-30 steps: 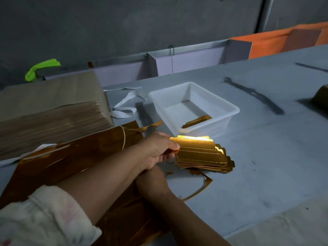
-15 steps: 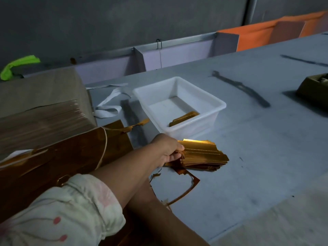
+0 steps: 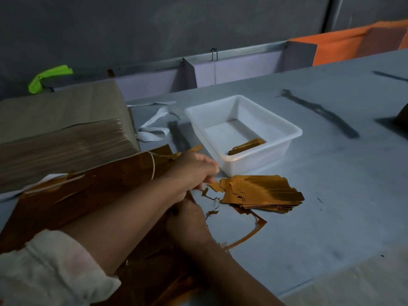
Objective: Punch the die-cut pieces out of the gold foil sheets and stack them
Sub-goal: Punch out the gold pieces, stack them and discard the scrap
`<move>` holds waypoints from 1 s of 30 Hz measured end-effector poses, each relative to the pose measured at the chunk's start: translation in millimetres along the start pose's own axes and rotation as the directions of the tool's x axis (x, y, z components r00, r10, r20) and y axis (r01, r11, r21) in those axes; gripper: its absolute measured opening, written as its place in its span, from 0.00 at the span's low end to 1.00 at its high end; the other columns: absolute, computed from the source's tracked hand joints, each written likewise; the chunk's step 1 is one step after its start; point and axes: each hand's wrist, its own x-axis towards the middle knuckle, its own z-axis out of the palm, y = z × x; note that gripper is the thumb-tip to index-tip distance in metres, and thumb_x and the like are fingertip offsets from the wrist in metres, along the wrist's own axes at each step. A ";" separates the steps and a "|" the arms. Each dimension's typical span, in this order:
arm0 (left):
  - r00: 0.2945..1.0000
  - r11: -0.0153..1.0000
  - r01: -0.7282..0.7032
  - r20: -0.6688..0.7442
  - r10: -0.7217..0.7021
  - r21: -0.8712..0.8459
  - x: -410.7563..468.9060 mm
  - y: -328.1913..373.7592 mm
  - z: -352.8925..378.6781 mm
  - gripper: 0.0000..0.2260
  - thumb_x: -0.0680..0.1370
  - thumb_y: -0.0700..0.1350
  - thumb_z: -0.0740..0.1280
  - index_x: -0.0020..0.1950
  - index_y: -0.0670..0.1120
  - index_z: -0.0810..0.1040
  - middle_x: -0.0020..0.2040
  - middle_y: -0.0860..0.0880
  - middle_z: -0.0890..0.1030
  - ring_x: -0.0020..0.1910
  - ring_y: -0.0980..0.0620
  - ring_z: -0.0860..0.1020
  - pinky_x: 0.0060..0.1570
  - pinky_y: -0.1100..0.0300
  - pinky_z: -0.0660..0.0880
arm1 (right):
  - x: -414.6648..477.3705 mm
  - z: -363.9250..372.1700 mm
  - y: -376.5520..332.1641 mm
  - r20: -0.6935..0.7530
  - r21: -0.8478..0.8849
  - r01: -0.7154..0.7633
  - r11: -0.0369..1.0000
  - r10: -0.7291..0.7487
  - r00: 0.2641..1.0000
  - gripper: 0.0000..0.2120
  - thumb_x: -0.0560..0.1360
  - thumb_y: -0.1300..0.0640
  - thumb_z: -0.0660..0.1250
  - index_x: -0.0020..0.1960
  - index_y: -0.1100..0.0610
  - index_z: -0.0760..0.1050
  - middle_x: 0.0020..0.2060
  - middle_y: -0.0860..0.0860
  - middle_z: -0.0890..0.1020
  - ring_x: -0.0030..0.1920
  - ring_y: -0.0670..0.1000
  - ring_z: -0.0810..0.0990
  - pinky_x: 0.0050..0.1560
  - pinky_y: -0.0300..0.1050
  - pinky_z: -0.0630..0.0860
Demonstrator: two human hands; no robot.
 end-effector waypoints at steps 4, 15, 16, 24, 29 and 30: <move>0.993 0.995 -0.024 -0.113 0.013 -0.093 -13.7 -22.0 -46.1 0.04 0.77 0.39 0.69 0.48 0.46 0.82 0.43 0.47 0.85 0.35 0.59 0.81 0.26 0.69 0.70 | -20.1 -24.8 -31.0 0.114 0.143 -0.066 0.988 0.049 0.992 0.20 0.78 0.62 0.60 0.42 0.36 0.71 0.44 0.43 0.80 0.43 0.43 0.80 0.38 0.39 0.78; 0.931 0.995 0.094 -0.351 -0.103 -0.043 -83.0 -117.0 -157.3 0.06 0.79 0.40 0.66 0.49 0.51 0.81 0.46 0.51 0.83 0.45 0.56 0.81 0.36 0.64 0.74 | -25.1 -17.5 -69.8 0.112 -0.096 0.032 0.995 -0.021 0.994 0.12 0.81 0.61 0.61 0.57 0.48 0.78 0.44 0.43 0.79 0.43 0.46 0.80 0.41 0.42 0.80; 0.925 0.997 0.083 -0.374 -0.072 0.011 -88.0 -123.8 -160.4 0.07 0.79 0.41 0.66 0.49 0.52 0.80 0.46 0.53 0.82 0.45 0.56 0.81 0.37 0.64 0.73 | -27.7 -14.6 -75.9 0.139 -0.138 0.069 0.988 -0.050 0.989 0.10 0.81 0.59 0.61 0.57 0.48 0.77 0.44 0.43 0.79 0.42 0.43 0.79 0.38 0.38 0.77; 0.913 0.907 0.075 -0.394 0.105 0.415 -113.3 -164.1 -168.0 0.09 0.80 0.45 0.66 0.47 0.60 0.77 0.47 0.60 0.79 0.46 0.62 0.77 0.39 0.68 0.70 | -51.8 15.1 -121.8 0.526 -0.484 0.229 0.845 0.071 0.848 0.12 0.80 0.51 0.65 0.63 0.51 0.73 0.55 0.51 0.78 0.52 0.50 0.79 0.55 0.46 0.80; 0.902 0.794 0.079 -0.383 0.200 0.602 -112.8 -187.9 -158.4 0.08 0.81 0.48 0.64 0.58 0.57 0.76 0.54 0.57 0.73 0.53 0.59 0.73 0.50 0.63 0.73 | -70.1 34.5 -134.0 0.538 -0.689 0.386 0.614 0.077 0.839 0.28 0.79 0.45 0.65 0.74 0.54 0.63 0.69 0.55 0.69 0.69 0.58 0.68 0.64 0.54 0.71; 0.903 0.775 0.079 -0.374 0.210 0.626 -112.5 -192.0 -156.8 0.09 0.81 0.49 0.63 0.60 0.57 0.76 0.55 0.58 0.72 0.55 0.59 0.71 0.52 0.63 0.72 | -73.1 37.5 -135.7 0.547 -0.697 0.399 0.596 0.081 0.834 0.28 0.79 0.44 0.65 0.74 0.54 0.62 0.69 0.56 0.68 0.69 0.58 0.67 0.64 0.54 0.71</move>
